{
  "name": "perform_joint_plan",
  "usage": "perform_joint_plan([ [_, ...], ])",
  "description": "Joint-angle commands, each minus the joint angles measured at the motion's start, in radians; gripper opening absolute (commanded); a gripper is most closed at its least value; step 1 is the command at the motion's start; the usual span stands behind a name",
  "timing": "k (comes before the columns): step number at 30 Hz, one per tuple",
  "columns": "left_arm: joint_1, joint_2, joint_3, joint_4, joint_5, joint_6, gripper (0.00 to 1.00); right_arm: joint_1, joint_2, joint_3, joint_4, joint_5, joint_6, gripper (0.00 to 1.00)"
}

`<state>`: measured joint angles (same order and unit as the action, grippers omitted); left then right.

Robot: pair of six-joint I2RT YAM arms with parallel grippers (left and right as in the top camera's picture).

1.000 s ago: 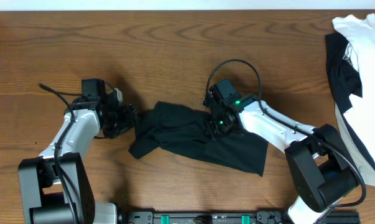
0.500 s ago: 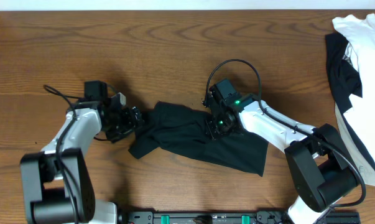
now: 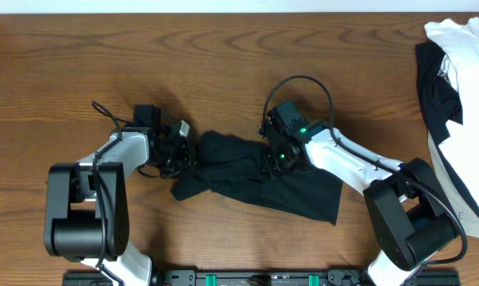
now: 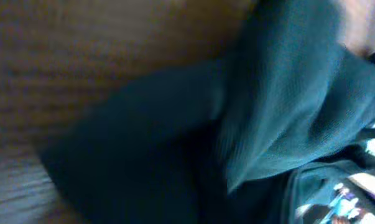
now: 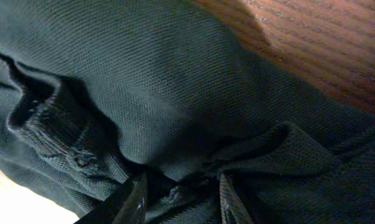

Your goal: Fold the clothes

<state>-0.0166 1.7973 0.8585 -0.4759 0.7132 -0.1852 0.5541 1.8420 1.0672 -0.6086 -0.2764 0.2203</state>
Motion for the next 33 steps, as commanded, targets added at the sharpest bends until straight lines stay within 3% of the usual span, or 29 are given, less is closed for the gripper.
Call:
perform_joint_plan([
  [1,-0.004,0.024,-0.022,-0.012,-0.021,0.010,0.06,0.010,0.083,-0.054,-0.027,0.067,0.011,0.38],
  [5,0.019,-0.005,-0.016,-0.029,-0.028,0.012,0.06,0.009,0.078,-0.053,-0.036,0.068,0.019,0.35],
  [9,0.065,-0.092,0.003,-0.092,-0.139,0.013,0.06,-0.001,0.023,-0.052,-0.039,0.076,0.038,0.37],
  [13,0.116,-0.206,0.008,-0.121,-0.252,0.016,0.06,-0.014,-0.129,-0.041,-0.041,0.075,0.037,0.45],
  [18,0.180,-0.299,0.013,-0.118,-0.263,0.016,0.06,-0.042,-0.351,-0.020,-0.062,0.090,0.037,0.50],
  [25,0.288,-0.372,0.072,-0.137,-0.288,0.015,0.06,-0.208,-0.616,-0.020,-0.212,0.140,0.035,0.54],
  [33,0.252,-0.401,0.264,-0.286,-0.288,0.030,0.06,-0.421,-0.657,-0.022,-0.364,0.149,0.026,0.55],
])
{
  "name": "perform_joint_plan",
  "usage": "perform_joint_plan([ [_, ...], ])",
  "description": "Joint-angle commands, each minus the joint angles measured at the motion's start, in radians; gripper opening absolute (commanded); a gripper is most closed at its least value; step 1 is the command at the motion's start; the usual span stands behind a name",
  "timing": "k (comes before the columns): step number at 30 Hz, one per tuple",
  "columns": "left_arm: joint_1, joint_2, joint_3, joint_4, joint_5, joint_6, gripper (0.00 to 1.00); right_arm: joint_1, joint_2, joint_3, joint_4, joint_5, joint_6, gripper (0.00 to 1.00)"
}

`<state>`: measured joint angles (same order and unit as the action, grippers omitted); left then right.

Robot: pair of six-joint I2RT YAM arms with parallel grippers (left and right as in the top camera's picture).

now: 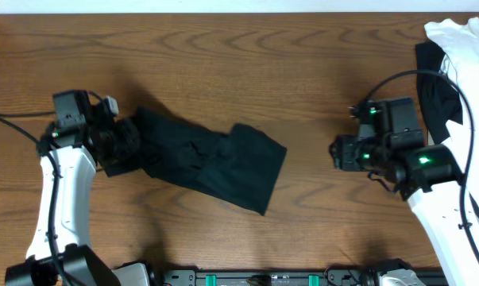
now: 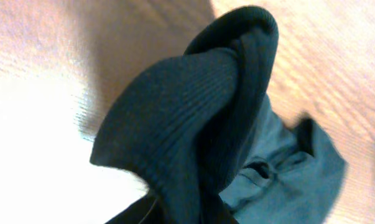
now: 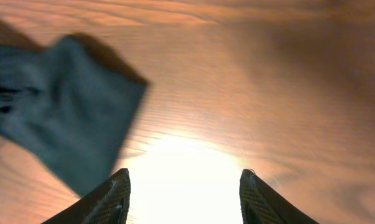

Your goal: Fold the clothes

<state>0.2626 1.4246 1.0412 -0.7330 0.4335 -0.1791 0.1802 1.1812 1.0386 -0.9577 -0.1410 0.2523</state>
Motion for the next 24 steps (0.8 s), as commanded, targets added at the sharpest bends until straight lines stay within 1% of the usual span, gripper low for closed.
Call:
perform_joint_plan([
  [1,-0.047,-0.033,0.103,-0.051,-0.009,0.025,0.06,-0.065,0.009,0.006,-0.025,0.014,-0.006,0.55],
  [4,-0.130,-0.043,0.140,-0.095,-0.009,0.025,0.06,-0.089,0.022,0.006,-0.034,0.013,-0.006,0.54],
  [7,-0.233,-0.044,0.140,-0.105,-0.021,0.024,0.06,-0.087,0.028,0.006,-0.034,0.013,-0.006,0.54],
  [13,-0.504,-0.033,0.140,-0.109,-0.153,0.024,0.06,-0.087,0.029,0.006,-0.042,0.013,-0.006,0.54],
  [17,-0.663,-0.006,0.140,-0.111,-0.225,0.024,0.06,-0.088,0.029,0.006,-0.053,0.013,-0.006,0.54],
  [20,-0.747,0.033,0.140,-0.111,-0.261,0.021,0.06,-0.087,0.029,0.006,-0.058,0.013,-0.006,0.54],
  [24,-0.813,0.103,0.140,-0.098,-0.270,0.000,0.06,-0.087,0.029,0.006,-0.063,0.013,-0.006,0.54],
])
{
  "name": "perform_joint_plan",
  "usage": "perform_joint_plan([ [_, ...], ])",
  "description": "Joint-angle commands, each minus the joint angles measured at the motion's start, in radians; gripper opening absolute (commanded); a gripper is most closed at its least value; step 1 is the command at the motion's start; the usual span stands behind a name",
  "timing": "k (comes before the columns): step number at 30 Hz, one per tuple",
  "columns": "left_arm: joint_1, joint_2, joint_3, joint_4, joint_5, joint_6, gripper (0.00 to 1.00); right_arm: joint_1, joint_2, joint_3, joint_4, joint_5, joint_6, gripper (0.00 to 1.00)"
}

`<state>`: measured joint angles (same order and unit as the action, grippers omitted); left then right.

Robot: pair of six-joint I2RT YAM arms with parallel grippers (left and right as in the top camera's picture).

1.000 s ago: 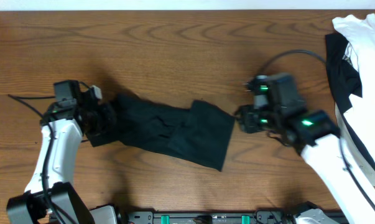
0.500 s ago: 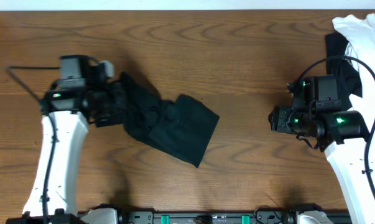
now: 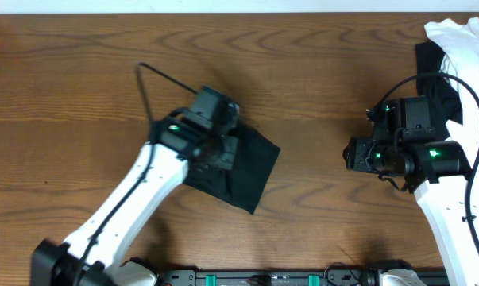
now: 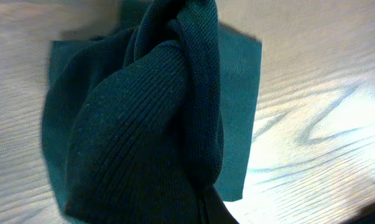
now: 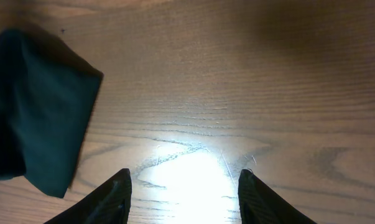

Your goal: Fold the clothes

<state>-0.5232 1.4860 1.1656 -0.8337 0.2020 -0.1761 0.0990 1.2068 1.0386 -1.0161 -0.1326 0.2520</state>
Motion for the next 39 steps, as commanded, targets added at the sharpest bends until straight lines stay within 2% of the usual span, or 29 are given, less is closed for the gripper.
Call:
perform_joint_plan([
  [1,-0.037,0.060,0.016,0.010,-0.039,-0.006,0.06,-0.006,0.003,0.006,-0.007,0.005,-0.006,0.54],
  [7,-0.087,0.115,0.016,0.052,-0.022,-0.032,0.14,-0.006,0.003,0.005,-0.010,0.005,-0.006,0.54],
  [12,-0.146,0.115,0.016,0.134,0.085,-0.079,0.16,-0.006,0.003,0.004,-0.010,0.005,-0.005,0.53],
  [14,-0.177,0.115,0.016,0.167,0.124,-0.089,0.22,-0.006,0.003,0.003,-0.009,0.004,-0.005,0.54],
  [20,-0.221,0.115,0.016,0.176,0.119,-0.087,0.27,-0.006,0.003,-0.002,-0.020,0.005,-0.006,0.54],
  [27,-0.135,0.078,0.017,0.108,0.026,-0.080,0.27,-0.006,0.004,-0.004,-0.021,0.000,-0.007,0.54],
  [31,-0.044,0.047,0.017,0.090,-0.061,-0.080,0.26,-0.006,0.005,-0.004,-0.017,-0.074,-0.059,0.54],
  [39,0.124,0.082,0.016,0.086,-0.053,-0.026,0.24,-0.006,0.025,-0.005,-0.016,-0.202,-0.138,0.53],
])
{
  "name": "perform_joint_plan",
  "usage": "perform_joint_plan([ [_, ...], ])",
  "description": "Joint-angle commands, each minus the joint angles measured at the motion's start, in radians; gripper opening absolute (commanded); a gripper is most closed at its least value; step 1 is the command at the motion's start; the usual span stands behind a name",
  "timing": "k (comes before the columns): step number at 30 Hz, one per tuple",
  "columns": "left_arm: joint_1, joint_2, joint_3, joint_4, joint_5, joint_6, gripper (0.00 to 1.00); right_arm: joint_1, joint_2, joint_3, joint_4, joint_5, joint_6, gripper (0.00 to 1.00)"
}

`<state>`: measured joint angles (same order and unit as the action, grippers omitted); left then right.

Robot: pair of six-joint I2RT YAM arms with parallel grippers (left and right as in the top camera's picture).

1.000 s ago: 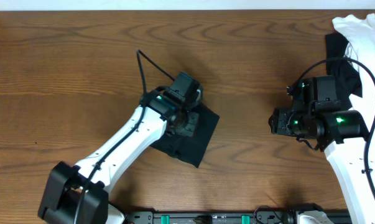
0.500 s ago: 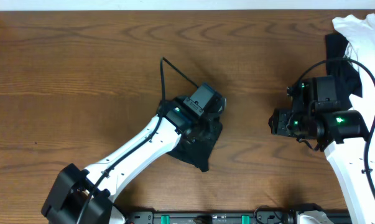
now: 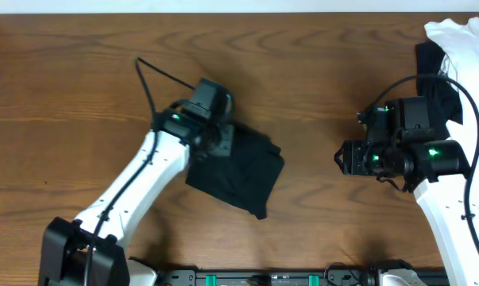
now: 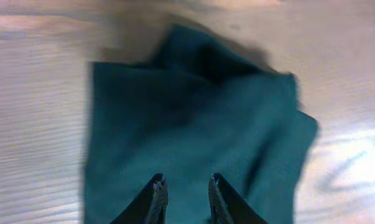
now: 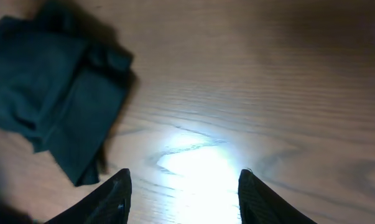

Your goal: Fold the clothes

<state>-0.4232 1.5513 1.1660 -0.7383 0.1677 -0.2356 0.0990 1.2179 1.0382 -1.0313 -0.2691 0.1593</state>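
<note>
A dark folded garment (image 3: 237, 168) lies flat in the middle of the wooden table, also filling the left wrist view as the garment (image 4: 199, 130) and showing at the upper left as the garment (image 5: 56, 99) in the right wrist view. My left gripper (image 4: 185, 182) hovers just above it, open, nothing between its fingers; from overhead the left gripper (image 3: 220, 137) sits over the cloth's upper left corner. My right gripper (image 5: 184, 175) is wide open over bare wood, well right of the garment, seen overhead as the right gripper (image 3: 344, 157).
A pile of white and black clothes (image 3: 453, 79) lies at the table's far right edge, just behind my right arm. A black cable (image 3: 156, 79) loops off my left arm over the table.
My left gripper has let go of the bunched cloth and stands open above it. The garment lies flatter, spread a little to the right. My right gripper shifted slightly left.
Both grippers were on the crumpled dark garment at the table's middle. Then the right gripper was off to the right, open, and the left held the left end stretched out. Then the left held that end over the garment's right half. Now the cloth lies folded and released.
</note>
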Motion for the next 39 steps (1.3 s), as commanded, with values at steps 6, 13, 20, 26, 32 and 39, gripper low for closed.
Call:
perform_joint_plan([
  [6,0.033,0.024,0.016,-0.016,-0.019,0.059,0.22,0.006,0.041,-0.005,-0.002,-0.099,-0.045,0.54],
  [13,0.033,0.027,0.016,-0.020,-0.019,0.080,0.22,0.039,0.079,-0.005,-0.002,-0.102,-0.037,0.54],
  [20,0.033,0.080,0.014,-0.020,-0.019,0.199,0.22,0.044,0.137,-0.005,-0.001,-0.105,0.020,0.54],
  [26,0.033,0.158,0.014,-0.011,-0.020,0.222,0.22,0.074,0.194,-0.005,0.002,-0.113,0.020,0.55],
  [32,0.033,0.214,0.014,-0.001,-0.027,0.228,0.22,0.109,0.234,-0.006,0.029,-0.143,0.020,0.55],
  [39,0.033,0.256,0.011,-0.002,-0.027,0.228,0.22,0.171,0.300,-0.020,0.114,-0.163,0.077,0.55],
])
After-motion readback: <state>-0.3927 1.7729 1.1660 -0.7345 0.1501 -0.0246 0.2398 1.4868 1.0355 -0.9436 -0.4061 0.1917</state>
